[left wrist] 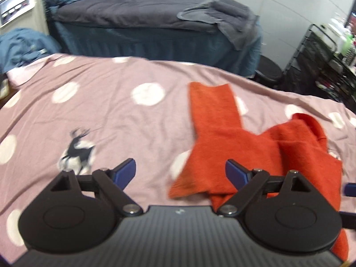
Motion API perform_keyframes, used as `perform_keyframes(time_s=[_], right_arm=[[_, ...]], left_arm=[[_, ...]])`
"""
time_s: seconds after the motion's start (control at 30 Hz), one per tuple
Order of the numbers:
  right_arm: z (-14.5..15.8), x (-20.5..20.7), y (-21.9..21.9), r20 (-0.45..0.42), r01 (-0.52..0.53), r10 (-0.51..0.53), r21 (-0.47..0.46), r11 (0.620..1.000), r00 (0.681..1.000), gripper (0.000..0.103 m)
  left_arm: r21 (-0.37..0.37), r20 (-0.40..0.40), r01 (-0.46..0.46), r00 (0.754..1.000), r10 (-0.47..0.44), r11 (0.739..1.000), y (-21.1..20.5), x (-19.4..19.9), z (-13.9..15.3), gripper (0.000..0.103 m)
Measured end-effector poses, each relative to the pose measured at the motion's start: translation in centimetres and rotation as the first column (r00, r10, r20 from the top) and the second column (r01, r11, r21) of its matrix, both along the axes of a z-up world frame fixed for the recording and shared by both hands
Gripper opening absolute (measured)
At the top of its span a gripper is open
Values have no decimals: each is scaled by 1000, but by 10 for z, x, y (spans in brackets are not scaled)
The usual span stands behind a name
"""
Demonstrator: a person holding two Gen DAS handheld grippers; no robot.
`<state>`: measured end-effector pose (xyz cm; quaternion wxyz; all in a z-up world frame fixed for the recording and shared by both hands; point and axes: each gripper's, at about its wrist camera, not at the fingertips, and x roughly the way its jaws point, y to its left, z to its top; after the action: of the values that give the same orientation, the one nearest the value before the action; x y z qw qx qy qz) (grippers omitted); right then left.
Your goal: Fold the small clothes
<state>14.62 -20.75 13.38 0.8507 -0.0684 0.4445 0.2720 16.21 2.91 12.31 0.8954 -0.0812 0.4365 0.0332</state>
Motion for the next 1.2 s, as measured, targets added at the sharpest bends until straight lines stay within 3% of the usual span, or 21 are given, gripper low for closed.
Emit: perform_keyframes(time_s=[0.17, 0.23, 0.3, 0.33, 0.37, 0.43, 0.57, 0.63, 0.73, 0.83, 0.9, 0.97, 1.1, 1.13, 1.17, 1.2], right_arm=[[-51, 20, 72, 69, -129, 145, -193, 973, 987, 87], [-71, 30, 87, 53, -155, 176, -271, 950, 983, 85], [-87, 38, 94, 46, -174, 200, -331, 927, 979, 68], [-91, 40, 95, 53, -183, 215, -351, 918, 975, 47], [-90, 41, 93, 69, -182, 221, -362, 914, 973, 18], [-76, 45, 81, 102, -152, 190, -300, 942, 976, 13], [-27, 49, 30, 198, 11, 25, -176, 984, 980, 11], [-3, 46, -8, 257, 109, -65, -161, 981, 964, 10], [21, 43, -72, 315, 279, -215, -176, 944, 924, 10], [35, 34, -133, 366, 435, -333, -245, 867, 869, 10], [41, 24, -161, 374, 485, -373, -269, 832, 849, 10], [44, 12, -179, 364, 513, -407, -270, 815, 838, 11], [37, -4, -183, 331, 516, -428, -254, 818, 841, 11], [36, -8, -182, 325, 515, -430, -246, 821, 842, 11], [35, -8, -179, 322, 511, -429, -238, 826, 844, 11], [34, -9, -176, 318, 507, -428, -231, 830, 846, 11]], left_arm=[[27, -70, -26, 997, 27, 999, 29, -33, -10, 91], [21, -81, -42, 996, 44, 999, 40, -44, -12, 92], [5, -88, -61, 994, 61, 998, 49, -51, -15, 93], [0, -93, -67, 993, 67, 998, 52, -52, -17, 93], [-3, -97, -72, 993, 71, 997, 53, -52, -19, 93], [-13, -103, -72, 992, 71, 997, 54, -48, -24, 93], [-29, -82, -38, 996, 35, 999, 42, -33, -27, 93], [-56, -67, -18, 998, 14, 998, 33, -19, -28, 93], [-106, -65, 23, 997, -31, 994, 15, 7, -32, 93], [-113, -41, 74, 996, -79, 991, -8, 34, -39, 95], [-104, -35, 106, 993, -110, 989, -23, 54, -47, 99], [-103, -67, 121, 989, -129, 987, -36, 76, -58, 99], [-143, -87, 142, 984, -155, 980, -58, 109, -77, 98], [-129, -88, 150, 983, -162, 980, -63, 113, -81, 90], [-112, -100, 155, 981, -167, 981, -68, 118, -85, 65], [-108, -117, 162, 978, -174, 981, -73, 121, -88, 48]])
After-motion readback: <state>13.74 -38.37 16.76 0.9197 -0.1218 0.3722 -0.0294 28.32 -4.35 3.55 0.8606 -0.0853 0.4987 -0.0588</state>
